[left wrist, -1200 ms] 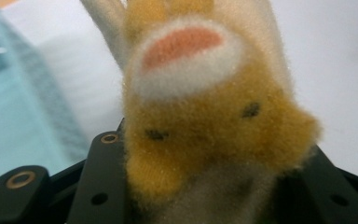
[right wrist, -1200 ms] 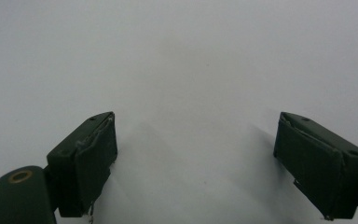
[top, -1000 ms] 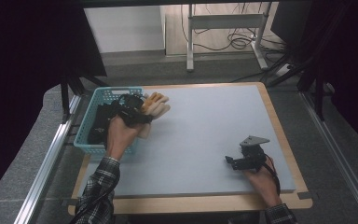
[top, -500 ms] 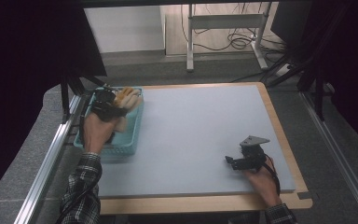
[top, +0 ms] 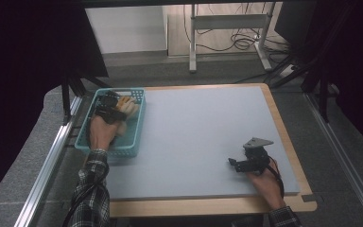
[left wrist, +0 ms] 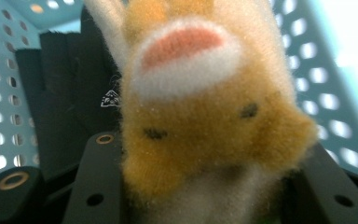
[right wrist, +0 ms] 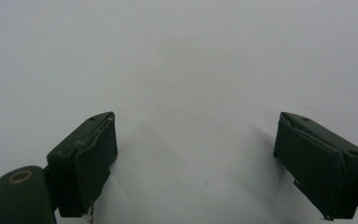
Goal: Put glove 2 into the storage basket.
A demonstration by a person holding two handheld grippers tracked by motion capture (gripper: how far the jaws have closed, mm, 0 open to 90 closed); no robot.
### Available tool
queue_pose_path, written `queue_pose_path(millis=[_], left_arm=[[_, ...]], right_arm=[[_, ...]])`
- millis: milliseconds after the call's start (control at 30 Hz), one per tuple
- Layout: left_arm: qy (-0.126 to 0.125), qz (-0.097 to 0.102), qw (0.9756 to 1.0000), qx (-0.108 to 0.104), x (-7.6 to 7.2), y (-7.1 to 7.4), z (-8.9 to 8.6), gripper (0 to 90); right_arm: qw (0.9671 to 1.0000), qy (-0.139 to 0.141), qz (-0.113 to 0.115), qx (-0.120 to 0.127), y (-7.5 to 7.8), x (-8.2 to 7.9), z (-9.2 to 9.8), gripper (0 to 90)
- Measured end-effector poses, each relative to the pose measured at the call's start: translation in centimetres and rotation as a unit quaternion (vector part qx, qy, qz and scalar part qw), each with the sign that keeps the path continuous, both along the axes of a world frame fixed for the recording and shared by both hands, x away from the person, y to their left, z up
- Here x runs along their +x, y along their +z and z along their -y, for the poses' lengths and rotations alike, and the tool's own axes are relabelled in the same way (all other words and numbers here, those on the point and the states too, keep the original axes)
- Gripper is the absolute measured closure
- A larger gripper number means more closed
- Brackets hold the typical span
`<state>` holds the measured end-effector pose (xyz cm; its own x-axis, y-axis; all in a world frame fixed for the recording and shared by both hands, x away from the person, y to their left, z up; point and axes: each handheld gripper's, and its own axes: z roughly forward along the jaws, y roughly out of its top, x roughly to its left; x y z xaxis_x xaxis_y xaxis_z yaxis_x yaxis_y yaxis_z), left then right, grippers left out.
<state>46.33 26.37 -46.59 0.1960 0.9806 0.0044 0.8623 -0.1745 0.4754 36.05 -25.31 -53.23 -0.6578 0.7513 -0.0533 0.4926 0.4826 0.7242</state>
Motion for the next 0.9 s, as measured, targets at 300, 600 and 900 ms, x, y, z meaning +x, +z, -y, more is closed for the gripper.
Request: queue_pose_path(millis=[300,600,900], left_arm=[[-0.016,-0.032,0.9993,0.01,1.9,-3.1,1.3,50.9],[-0.039,-0.087,0.9953,0.01,2.3,-4.0,1.5,23.1],[-0.051,-0.033,0.9977,-0.031,0.4,0.2,-0.5,12.0]], right_arm=[[1.0,0.0,0.0,0.0,0.0,0.0,0.0,13.0],[1.0,0.0,0.0,0.0,0.0,0.0,0.0,13.0],[1.0,0.0,0.0,0.0,0.0,0.0,0.0,13.0]])
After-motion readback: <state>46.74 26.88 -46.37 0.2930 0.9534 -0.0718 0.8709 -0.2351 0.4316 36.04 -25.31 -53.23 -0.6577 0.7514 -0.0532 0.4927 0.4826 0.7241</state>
